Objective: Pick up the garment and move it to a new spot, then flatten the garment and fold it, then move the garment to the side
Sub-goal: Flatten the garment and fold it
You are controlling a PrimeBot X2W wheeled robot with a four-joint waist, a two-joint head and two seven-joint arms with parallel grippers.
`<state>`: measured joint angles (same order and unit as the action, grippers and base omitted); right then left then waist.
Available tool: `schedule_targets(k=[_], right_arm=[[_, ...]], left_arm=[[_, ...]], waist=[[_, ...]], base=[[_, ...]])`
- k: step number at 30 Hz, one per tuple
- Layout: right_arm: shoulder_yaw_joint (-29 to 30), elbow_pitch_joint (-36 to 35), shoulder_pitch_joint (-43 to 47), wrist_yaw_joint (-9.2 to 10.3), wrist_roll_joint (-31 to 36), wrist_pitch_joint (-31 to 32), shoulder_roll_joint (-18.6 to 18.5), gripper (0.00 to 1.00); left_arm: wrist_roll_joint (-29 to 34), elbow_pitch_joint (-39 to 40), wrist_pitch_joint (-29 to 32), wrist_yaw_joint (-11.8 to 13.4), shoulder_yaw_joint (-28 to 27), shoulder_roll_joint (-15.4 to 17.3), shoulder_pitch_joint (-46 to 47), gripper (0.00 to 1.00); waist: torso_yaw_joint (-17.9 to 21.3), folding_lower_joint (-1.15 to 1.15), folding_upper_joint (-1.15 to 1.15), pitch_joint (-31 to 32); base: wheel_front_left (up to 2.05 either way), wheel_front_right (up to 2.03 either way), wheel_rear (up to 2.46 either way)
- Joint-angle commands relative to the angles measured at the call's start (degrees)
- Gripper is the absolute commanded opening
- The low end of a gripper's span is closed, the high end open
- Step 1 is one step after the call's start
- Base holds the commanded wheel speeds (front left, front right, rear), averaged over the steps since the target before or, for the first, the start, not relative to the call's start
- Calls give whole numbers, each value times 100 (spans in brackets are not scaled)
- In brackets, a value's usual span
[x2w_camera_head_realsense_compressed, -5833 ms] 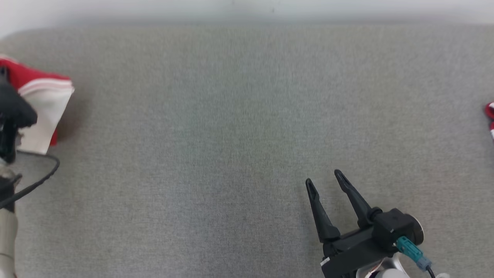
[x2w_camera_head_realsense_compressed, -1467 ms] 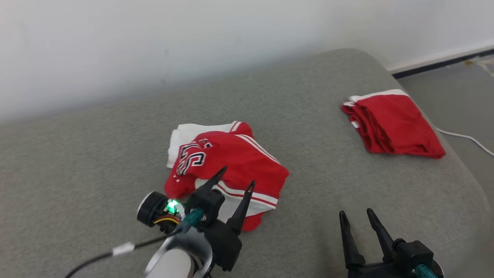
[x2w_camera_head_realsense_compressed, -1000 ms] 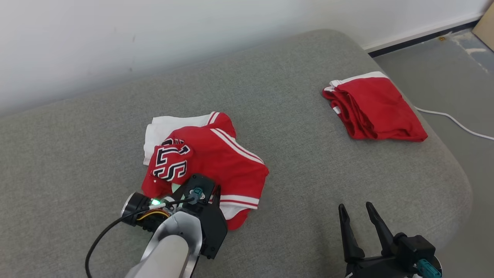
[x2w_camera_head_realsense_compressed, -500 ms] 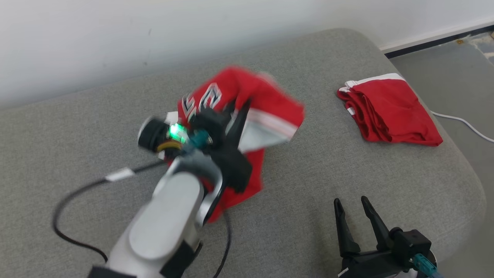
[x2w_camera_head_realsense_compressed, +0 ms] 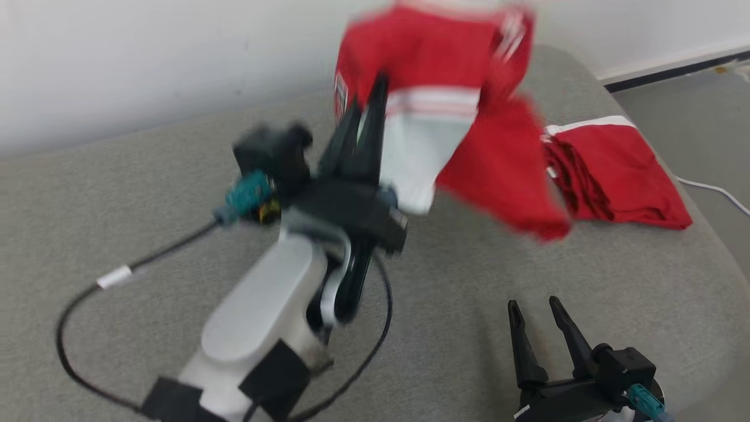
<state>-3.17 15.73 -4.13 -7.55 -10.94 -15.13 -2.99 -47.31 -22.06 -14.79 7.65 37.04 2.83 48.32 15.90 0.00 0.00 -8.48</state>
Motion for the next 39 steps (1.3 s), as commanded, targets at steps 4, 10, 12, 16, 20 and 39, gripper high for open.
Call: schedule_targets(k=[4, 10, 12, 16, 20, 39], right_arm=[[3, -28, -53, 14, 44, -1, 19, 100], [-67, -21, -52, 15, 78, -1, 19, 100], [-71, -22, -21, 14, 93, -1, 19, 100], [-68, -1, 39, 14, 134, -1, 20, 100], [-59, 24, 53, 14, 168, -1, 20, 100], [-233, 73, 19, 14, 75, -1, 20, 100]], left_arm=[[-128, -712, -43, 23, 70, 6, -661, 0], [-114, -1527, -50, 75, -286, 12, -1379, 0], [-81, -1602, -45, 112, -496, 21, -1580, 0], [58, -1622, -42, 192, -828, 95, -1916, 100], [372, -1408, -42, 352, -1137, 271, -2233, 100], [1818, -499, 1599, 212, -59, 534, -1304, 100]], waist=[[-276, 0, 0, -51], [-474, 0, 0, -22], [-525, 0, 0, -3], [-601, 0, 0, 58], [-640, 0, 0, 113], [-403, 0, 0, 167]], base=[[0, 0, 0], [0, 0, 0], [0, 0, 0], [0, 0, 0], [0, 0, 0], [0, 0, 0]])
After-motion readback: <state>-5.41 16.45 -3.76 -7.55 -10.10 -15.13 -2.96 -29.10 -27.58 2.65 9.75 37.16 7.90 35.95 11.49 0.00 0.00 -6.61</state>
